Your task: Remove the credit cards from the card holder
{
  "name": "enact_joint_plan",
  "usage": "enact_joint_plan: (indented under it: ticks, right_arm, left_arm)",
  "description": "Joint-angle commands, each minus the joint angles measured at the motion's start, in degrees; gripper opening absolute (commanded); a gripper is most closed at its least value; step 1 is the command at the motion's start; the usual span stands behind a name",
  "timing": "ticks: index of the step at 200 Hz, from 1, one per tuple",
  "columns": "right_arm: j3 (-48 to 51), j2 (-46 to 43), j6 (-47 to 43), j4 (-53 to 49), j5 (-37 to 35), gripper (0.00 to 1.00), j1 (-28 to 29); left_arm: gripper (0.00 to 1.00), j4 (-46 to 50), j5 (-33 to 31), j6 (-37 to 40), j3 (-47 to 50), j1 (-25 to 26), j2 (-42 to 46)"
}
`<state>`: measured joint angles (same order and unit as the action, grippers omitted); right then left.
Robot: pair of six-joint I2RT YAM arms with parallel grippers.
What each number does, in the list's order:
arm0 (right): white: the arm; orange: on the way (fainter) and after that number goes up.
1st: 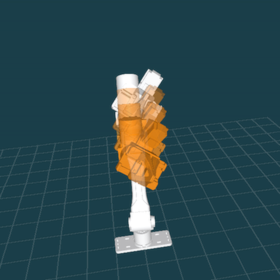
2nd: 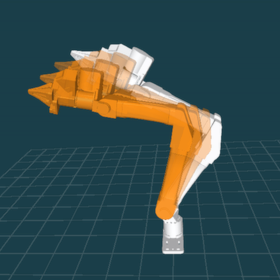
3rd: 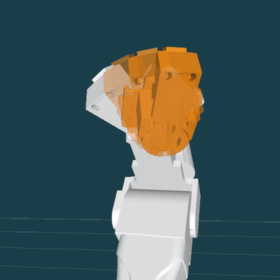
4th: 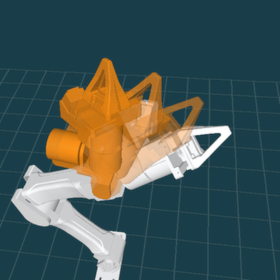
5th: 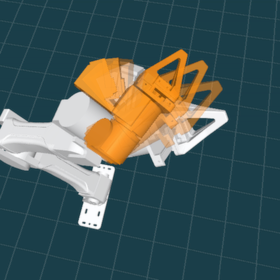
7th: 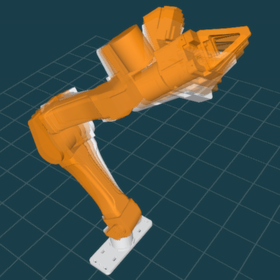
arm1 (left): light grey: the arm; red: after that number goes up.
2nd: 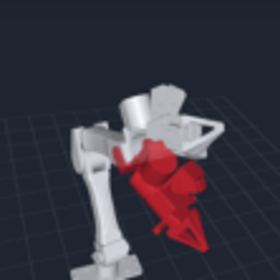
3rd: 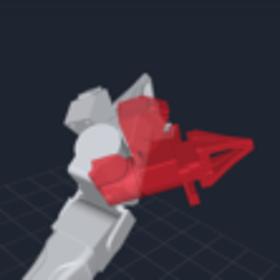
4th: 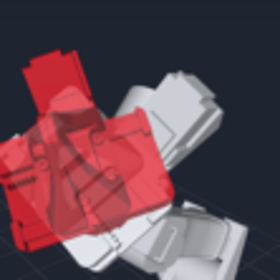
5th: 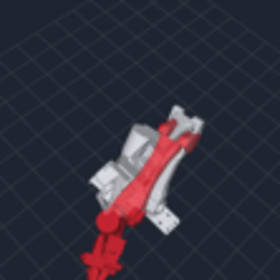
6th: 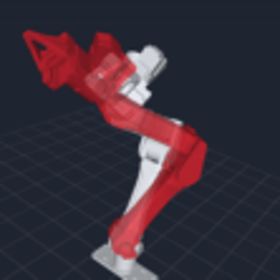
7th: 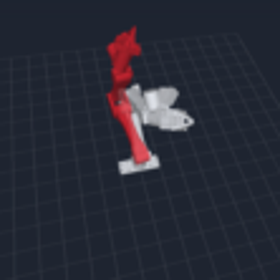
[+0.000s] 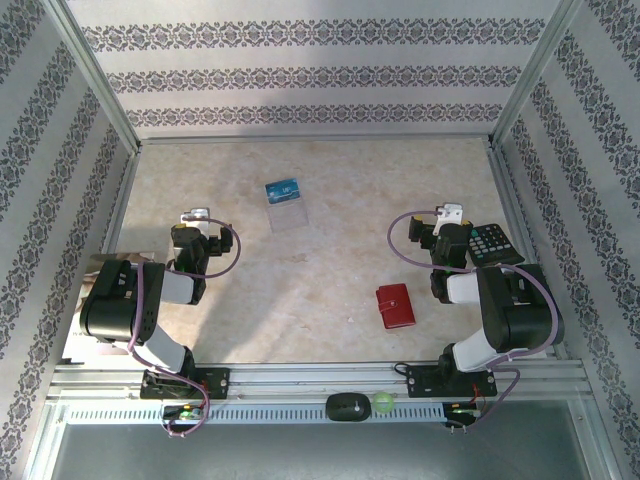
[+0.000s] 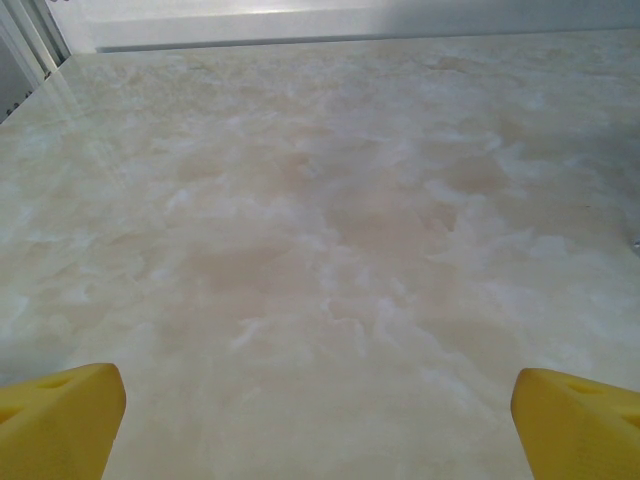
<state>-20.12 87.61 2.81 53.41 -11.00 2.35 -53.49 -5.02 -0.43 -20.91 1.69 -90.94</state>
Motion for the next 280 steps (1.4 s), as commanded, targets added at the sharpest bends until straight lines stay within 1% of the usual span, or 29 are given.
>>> enact_joint_plan:
  ticks: [1, 8, 13, 17, 21, 29, 44, 60, 68, 78, 88, 97, 102, 107, 113, 116, 119, 129, 134, 146, 153, 163, 172, 184, 192, 220, 246, 257, 280]
  right_arm:
    - [-0.7, -3.4, 1.4, -1.4, -0.3, 0.98, -0.6]
    - [-0.4, -4.0, 0.9, -1.7, 0.3, 0.98, -0.7]
    - [0.0, -3.6, 0.2, 0.5, 0.3, 0.98, -0.3]
    - [0.1, -3.5, -0.2, 1.9, -0.9, 0.98, 0.4]
    - [0.1, -4.0, -0.6, 1.1, -3.4, 0.98, 1.4]
    - [-1.1, -6.6, -0.9, -3.6, -7.2, 0.98, 2.6]
    - [-4.8, -11.0, 0.0, -15.5, -8.5, 0.98, 2.8]
    - [-10.7, -13.0, 3.8, -27.6, -16.3, 0.98, 3.2]
    - [-14.3, -12.6, 5.7, -33.5, -20.7, 0.98, 3.5]
    - [-18.3, -11.3, 10.1, -40.2, -25.8, 0.98, 3.9]
    - [-22.4, -10.6, 19.5, -48.8, -27.3, 0.98, 3.4]
    - [-26.4, -10.9, 30.1, -60.8, -24.8, 0.98, 2.5]
    - [-27.6, -10.9, 34.2, -65.4, -21.5, 0.98, 1.4]
    - [-27.7, -11.0, 34.4, -65.2, -14.6, 0.98, -0.1]
    - [-26.5, -10.9, 33.2, -61.8, -5.8, 0.97, -1.5]
    - [-25.7, -10.8, 33.1, -59.8, -3.1, 0.95, -1.9]
    - [-25.0, -10.9, 33.5, -58.2, -0.5, 0.98, -2.3]
    - [-23.3, -11.0, 36.2, -55.6, 1.1, 0.98, -2.3]
    - [-23.0, -11.0, 36.2, -54.6, 3.1, 0.98, -2.3]
    - [-25.1, -10.4, 34.1, -57.4, 6.6, 0.98, -1.9]
    - [-26.7, -10.1, 33.1, -59.9, 7.7, 0.98, -1.5]
    - [-27.6, -9.9, 31.7, -61.1, 10.7, 0.98, -1.1]
    - [-27.4, -10.2, 31.3, -60.8, 12.7, 0.98, -0.6]
    - [-26.0, -10.6, 30.8, -59.2, 15.5, 0.98, -0.2]
    - [-25.7, -10.6, 30.8, -58.6, 17.2, 0.98, 0.1]
    - [-27.2, -9.3, 30.4, -60.7, 20.7, 0.96, 1.8]
    - [-26.2, -10.1, 29.8, -59.3, 21.9, 0.96, 4.6]
    - [-26.0, -9.9, 29.6, -59.3, 22.0, 0.96, 5.2]
    - [-26.1, -8.5, 29.7, -59.0, 23.9, 0.95, 5.5]
  left_arm:
    - [0.99, 4.2, -3.0, -0.6, -1.5, -0.4, 5.2]
    - [0.99, 8.7, -3.7, -0.7, -2.7, -0.4, 8.2]
    - [0.99, 11.6, -4.3, -0.9, -3.7, -0.4, 9.9]
    - [0.99, 13.8, -4.9, -1.0, -4.5, -0.3, 11.0]
    - [0.99, 15.6, -5.4, -1.4, -5.1, -0.3, 12.6]
    - [0.99, 17.9, -6.9, -3.9, -5.8, -0.3, 15.3]
    - [0.99, 20.9, -9.0, -9.4, -7.1, -0.3, 19.7]
    - [0.99, 23.1, -10.0, -15.3, -9.5, -0.3, 22.1]
    - [0.99, 24.1, -11.6, -20.1, -10.5, -0.4, 22.6]
    - [0.99, 29.7, -13.9, -29.7, -12.5, -0.8, 23.8]
    - [0.99, 36.3, -12.2, -37.7, -14.7, -2.1, 25.0]
    - [0.99, 40.9, -9.7, -44.4, -16.2, -3.0, 25.7]
    - [0.99, 40.6, -5.7, -45.7, -16.6, -3.7, 25.7]
    - [0.99, 38.4, -0.9, -45.6, -16.5, -4.7, 25.5]
    - [0.99, 35.2, 3.5, -46.0, -16.1, -5.1, 25.2]
    - [0.99, 33.7, 5.0, -46.6, -15.8, -5.1, 24.9]
    - [0.99, 31.3, 6.2, -47.3, -15.3, -5.1, 24.5]
    - [0.99, 24.8, 10.0, -50.0, -13.8, -5.1, 23.3]
    - [0.99, 21.9, 11.5, -51.2, -13.3, -5.1, 22.6]
    - [0.99, 19.4, 15.6, -51.0, -14.1, -5.0, 20.9]
    - [0.99, 21.1, 17.9, -48.8, -16.0, -4.7, 19.4]
    - [1.0, 28.2, 19.4, -46.5, -20.1, -4.0, 17.3]
    - [0.92, 33.4, 21.9, -43.5, -23.8, -3.3, 14.5]
    - [0.86, 38.5, 23.5, -41.7, -27.7, -2.6, 11.0]
    - [0.86, 40.6, 23.4, -41.3, -29.1, -2.2, 9.1]
    - [0.86, 40.6, 24.6, -41.6, -30.6, -1.1, 3.9]
    - [0.87, 45.1, 23.7, -39.8, -35.0, 0.8, -0.9]
    - [0.84, 46.5, 24.2, -38.9, -36.9, 1.3, -2.7]
    - [0.82, 49.9, 21.3, -37.3, -39.6, 2.1, -4.9]
